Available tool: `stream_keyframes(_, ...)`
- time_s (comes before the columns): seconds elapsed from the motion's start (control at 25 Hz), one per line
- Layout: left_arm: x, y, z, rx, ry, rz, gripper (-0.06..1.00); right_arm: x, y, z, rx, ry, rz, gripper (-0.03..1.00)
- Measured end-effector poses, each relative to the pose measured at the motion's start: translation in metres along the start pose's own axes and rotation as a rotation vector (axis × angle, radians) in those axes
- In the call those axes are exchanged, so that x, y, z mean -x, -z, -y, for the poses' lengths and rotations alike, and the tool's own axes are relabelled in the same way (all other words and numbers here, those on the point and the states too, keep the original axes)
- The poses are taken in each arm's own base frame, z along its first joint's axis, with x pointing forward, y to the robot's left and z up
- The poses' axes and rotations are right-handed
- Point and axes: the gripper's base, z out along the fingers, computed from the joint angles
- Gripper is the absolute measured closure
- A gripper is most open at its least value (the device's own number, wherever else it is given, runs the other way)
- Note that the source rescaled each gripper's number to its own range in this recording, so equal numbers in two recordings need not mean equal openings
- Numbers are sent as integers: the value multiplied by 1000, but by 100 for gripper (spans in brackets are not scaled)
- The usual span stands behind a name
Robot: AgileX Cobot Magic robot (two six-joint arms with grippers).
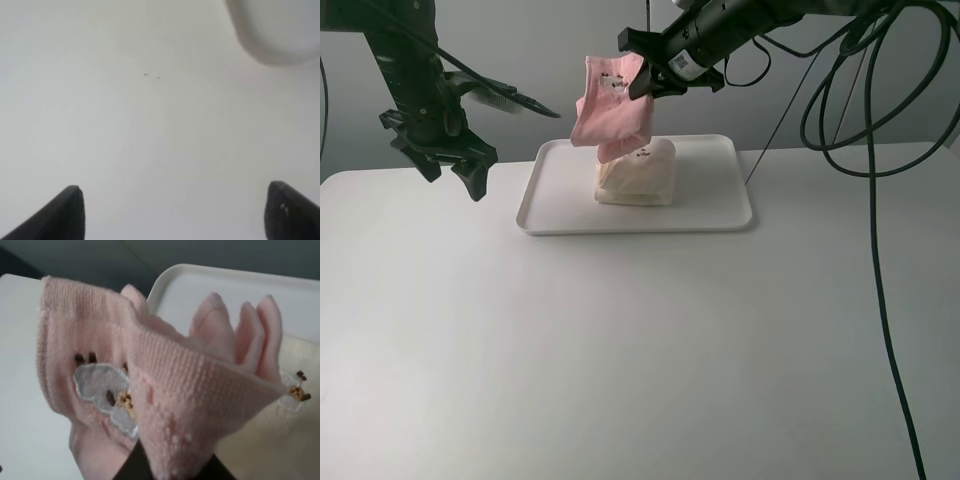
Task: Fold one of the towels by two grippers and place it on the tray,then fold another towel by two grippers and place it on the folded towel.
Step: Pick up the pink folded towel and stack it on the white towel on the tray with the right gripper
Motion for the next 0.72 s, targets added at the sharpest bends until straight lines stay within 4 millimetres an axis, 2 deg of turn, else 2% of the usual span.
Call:
stream_keyframes(0.08,0,0,1,-9,4,4,2,-4,-7,9,26,-45,-26,89)
stream_keyframes(0.28,1,0,2,-18,8,7,2,-22,-40,32,42,-112,-98,89)
stream_keyframes(0.48,1,0,2,-18,8,7,2,-33,-63,54,10,-148,-105,89)
stream_keyframes(0.72,0,0,2,-18,6,4,2,-35,-72,65,-27,-136,-63,89)
